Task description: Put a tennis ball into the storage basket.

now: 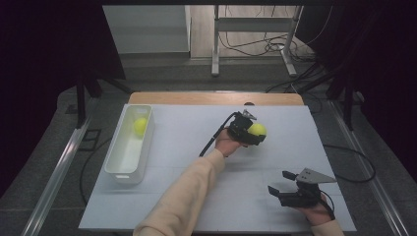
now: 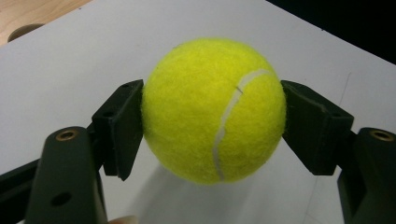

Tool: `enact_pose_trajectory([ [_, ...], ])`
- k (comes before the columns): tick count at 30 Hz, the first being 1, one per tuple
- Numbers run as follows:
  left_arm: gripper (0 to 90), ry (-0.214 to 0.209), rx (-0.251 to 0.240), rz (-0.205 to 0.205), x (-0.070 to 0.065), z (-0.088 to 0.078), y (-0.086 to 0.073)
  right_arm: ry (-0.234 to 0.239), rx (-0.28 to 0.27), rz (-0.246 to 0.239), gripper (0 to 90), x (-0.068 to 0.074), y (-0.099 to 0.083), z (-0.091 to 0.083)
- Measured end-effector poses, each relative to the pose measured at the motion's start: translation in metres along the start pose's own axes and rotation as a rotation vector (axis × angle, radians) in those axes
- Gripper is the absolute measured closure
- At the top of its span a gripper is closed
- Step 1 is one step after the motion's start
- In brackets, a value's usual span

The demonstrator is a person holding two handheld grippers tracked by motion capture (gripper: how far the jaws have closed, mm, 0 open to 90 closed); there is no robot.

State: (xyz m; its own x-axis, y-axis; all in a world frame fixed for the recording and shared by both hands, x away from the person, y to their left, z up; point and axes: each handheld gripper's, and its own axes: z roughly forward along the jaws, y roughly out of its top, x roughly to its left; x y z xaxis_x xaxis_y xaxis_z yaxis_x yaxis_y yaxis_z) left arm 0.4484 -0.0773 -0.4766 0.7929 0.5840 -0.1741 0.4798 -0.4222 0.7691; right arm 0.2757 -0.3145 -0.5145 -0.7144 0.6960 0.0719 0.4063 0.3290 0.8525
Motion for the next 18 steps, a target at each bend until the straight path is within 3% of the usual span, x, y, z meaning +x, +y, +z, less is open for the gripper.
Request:
enact_pose_trajectory([
  [18, 27.3, 0.012, -0.042, -0.005, 0.000, -0.041, -0.011, -0.004, 0.004, -0.005, 16.5, 0.001, 0.001, 0.001],
])
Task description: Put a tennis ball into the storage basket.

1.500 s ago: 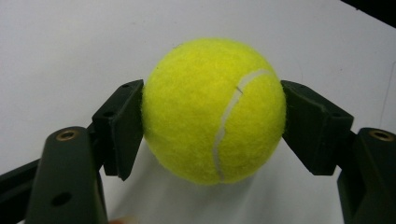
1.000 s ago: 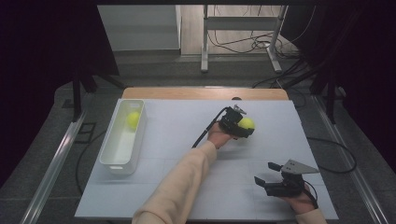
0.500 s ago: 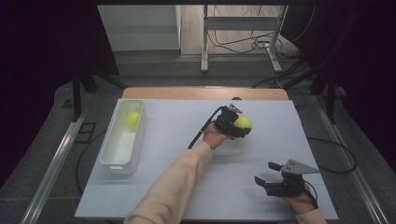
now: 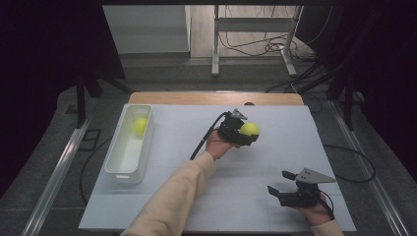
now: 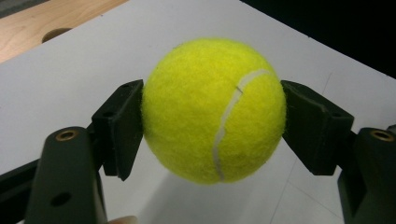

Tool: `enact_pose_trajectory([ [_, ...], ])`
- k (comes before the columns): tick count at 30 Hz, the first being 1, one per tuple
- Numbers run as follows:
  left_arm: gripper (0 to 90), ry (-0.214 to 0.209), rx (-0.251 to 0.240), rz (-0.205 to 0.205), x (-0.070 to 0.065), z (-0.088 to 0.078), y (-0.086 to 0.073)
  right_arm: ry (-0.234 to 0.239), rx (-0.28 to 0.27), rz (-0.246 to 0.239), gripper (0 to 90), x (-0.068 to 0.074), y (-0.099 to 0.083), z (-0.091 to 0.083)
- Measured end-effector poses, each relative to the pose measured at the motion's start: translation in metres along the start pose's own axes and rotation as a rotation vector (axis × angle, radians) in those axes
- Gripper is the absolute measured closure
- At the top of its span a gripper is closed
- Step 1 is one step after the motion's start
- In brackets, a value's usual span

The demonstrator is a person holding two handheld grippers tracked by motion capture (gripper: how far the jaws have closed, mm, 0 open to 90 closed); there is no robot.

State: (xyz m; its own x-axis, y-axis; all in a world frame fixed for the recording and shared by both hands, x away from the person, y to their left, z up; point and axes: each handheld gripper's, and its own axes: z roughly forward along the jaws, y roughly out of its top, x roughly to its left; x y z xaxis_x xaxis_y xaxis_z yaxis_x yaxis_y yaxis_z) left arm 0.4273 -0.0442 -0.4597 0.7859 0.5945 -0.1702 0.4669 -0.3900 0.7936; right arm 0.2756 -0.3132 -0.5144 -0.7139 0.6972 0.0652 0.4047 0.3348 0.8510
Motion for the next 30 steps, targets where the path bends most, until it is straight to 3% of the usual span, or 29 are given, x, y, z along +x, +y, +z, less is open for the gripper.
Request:
enact_pose_trajectory([
  [21, 27.2, 0.002, -0.058, -0.027, 0.002, -0.043, -0.012, 0.000, 0.002, -0.001, 16.5, 0.001, 0.000, 0.000],
  [30, 27.2, 0.012, -0.081, -0.014, 0.001, -0.062, -0.015, -0.004, 0.008, -0.003, 16.5, 0.001, 0.000, 0.000],
])
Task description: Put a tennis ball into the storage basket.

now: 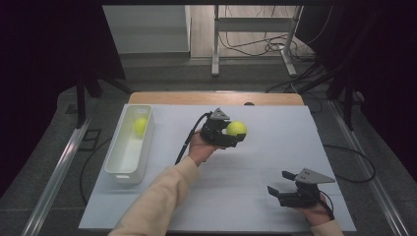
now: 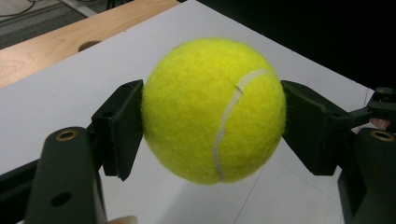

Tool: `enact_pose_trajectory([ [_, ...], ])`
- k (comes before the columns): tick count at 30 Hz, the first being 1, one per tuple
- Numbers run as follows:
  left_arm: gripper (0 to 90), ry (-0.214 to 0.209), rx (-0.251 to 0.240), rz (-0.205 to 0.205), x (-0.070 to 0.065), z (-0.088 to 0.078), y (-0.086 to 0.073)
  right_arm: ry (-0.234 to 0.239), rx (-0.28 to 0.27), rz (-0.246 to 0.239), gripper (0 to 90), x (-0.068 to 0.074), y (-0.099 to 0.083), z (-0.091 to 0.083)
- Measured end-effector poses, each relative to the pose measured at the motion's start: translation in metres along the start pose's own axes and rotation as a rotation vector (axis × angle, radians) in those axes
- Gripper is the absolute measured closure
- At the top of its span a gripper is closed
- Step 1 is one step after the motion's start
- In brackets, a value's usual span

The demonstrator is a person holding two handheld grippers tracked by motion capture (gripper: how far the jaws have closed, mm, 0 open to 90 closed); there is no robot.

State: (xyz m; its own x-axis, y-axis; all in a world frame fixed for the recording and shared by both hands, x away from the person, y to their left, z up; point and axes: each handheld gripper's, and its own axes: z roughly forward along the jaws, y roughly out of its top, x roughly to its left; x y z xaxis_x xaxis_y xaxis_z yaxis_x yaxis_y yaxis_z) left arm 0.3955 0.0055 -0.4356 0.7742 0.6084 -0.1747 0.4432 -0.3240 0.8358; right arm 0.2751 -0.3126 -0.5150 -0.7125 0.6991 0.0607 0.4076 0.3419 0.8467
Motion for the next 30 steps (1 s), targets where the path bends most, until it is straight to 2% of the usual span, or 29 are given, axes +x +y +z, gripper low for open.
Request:
enact_pose_trajectory([
  [15, 27.1, 0.017, -0.006, 0.017, -0.003, -0.014, -0.005, -0.002, -0.002, 0.000, 16.5, -0.001, 0.000, 0.000],
  [30, 27.1, 0.038, -0.024, 0.005, 0.001, -0.035, -0.015, -0.010, 0.006, -0.004, 16.6, 0.000, -0.001, 0.000],
])
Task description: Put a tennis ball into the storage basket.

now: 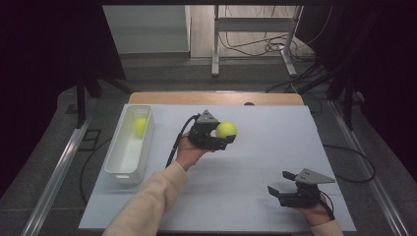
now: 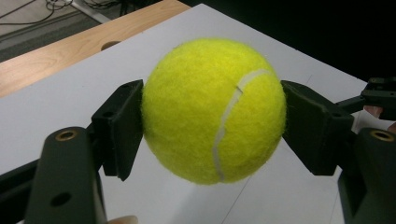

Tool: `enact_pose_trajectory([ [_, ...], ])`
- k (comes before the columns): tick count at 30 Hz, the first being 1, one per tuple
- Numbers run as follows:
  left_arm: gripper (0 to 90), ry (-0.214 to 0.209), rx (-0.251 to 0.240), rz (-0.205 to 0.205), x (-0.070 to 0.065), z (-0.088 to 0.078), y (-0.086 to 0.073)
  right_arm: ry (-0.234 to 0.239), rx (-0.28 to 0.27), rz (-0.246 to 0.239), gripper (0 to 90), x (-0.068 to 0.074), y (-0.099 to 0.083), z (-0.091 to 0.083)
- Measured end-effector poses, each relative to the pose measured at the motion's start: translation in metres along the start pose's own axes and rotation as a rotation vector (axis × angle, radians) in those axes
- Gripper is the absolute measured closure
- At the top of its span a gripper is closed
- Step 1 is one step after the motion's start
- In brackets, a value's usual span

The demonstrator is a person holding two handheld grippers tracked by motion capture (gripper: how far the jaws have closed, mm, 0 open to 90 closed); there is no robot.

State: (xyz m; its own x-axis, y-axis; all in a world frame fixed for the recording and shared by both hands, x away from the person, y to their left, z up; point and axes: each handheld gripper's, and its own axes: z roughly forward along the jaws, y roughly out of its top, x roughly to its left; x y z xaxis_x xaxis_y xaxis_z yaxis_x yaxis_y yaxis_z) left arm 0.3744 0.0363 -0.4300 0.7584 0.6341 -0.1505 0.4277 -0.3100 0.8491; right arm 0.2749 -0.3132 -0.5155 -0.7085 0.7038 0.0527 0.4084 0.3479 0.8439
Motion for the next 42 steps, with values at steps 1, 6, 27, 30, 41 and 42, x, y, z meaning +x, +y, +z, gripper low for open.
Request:
enact_pose_trajectory([
  [1, 27.1, 0.002, 0.001, -0.001, 0.000, -0.001, -0.001, 0.000, 0.000, 0.000, 16.6, 0.000, 0.000, 0.000],
  [6, 27.2, 0.026, -0.002, -0.009, 0.003, -0.007, -0.005, -0.001, 0.001, 0.000, 16.6, 0.000, 0.000, 0.000],
  [27, 27.1, 0.068, -0.024, -0.023, 0.011, -0.028, -0.012, -0.009, 0.005, 0.000, 16.6, 0.000, -0.001, 0.001],
  [30, 27.2, 0.083, -0.026, -0.019, 0.011, -0.031, -0.014, -0.009, 0.005, 0.000, 16.6, 0.000, -0.001, 0.001],
  [41, 27.1, 0.099, -0.038, -0.033, 0.016, -0.043, -0.019, -0.012, 0.005, 0.001, 16.6, 0.000, -0.001, 0.001],
  [42, 27.1, 0.099, -0.038, -0.033, 0.016, -0.043, -0.019, -0.012, 0.006, 0.001, 16.6, 0.000, -0.001, 0.001],
])
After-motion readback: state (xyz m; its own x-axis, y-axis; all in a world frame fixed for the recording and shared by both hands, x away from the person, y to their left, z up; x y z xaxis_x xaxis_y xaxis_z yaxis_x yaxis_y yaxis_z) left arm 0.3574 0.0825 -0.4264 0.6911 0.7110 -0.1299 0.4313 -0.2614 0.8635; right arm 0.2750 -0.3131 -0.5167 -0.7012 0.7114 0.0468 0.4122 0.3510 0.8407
